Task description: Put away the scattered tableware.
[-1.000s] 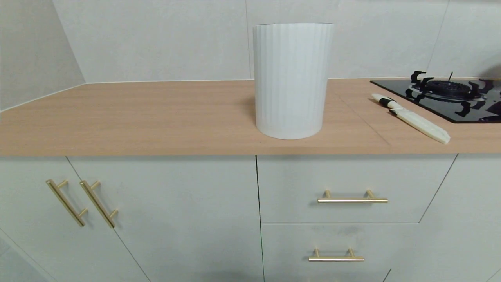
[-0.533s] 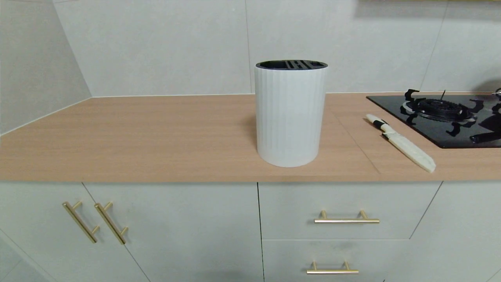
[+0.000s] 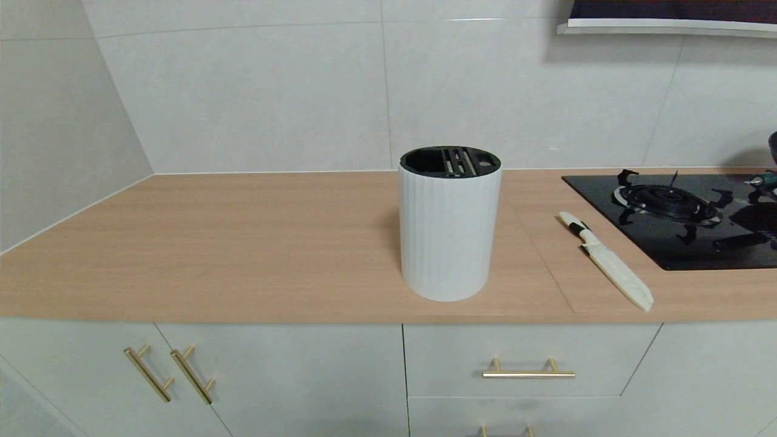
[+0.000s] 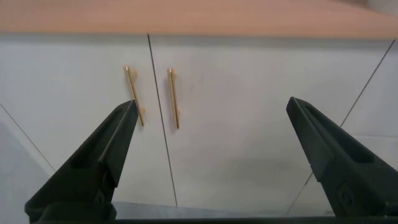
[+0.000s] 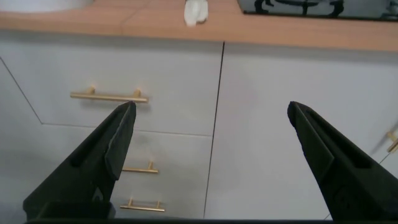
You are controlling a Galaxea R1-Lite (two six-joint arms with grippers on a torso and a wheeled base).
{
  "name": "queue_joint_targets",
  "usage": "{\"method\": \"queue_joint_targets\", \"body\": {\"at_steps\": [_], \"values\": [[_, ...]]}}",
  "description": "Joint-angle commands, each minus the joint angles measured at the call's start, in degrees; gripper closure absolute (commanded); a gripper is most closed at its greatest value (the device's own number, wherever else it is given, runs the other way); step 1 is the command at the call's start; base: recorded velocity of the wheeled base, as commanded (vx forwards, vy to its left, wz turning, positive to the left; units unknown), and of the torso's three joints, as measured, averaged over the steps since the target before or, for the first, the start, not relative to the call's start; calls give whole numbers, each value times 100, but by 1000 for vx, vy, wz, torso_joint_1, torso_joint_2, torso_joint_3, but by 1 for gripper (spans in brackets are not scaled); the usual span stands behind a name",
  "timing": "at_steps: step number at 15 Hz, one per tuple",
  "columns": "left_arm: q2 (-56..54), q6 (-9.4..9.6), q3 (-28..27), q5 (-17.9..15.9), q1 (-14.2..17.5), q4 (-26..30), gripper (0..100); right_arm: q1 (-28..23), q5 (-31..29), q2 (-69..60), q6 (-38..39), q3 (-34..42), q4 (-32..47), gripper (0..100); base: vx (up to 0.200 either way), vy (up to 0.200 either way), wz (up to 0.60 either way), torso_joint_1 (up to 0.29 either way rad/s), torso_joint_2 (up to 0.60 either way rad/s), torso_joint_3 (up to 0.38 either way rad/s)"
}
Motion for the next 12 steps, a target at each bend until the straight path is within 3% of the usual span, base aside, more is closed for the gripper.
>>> {"method": "queue_joint_targets", "body": {"at_steps": [1,12], "values": [[0,-2,0,1,1,1,0,1,2,9,-2,0,0,0,0,0,0,212,-491,-281],[0,-2,0,1,1,1,0,1,2,9,-2,0,0,0,0,0,0,242,-531,-292]]}}
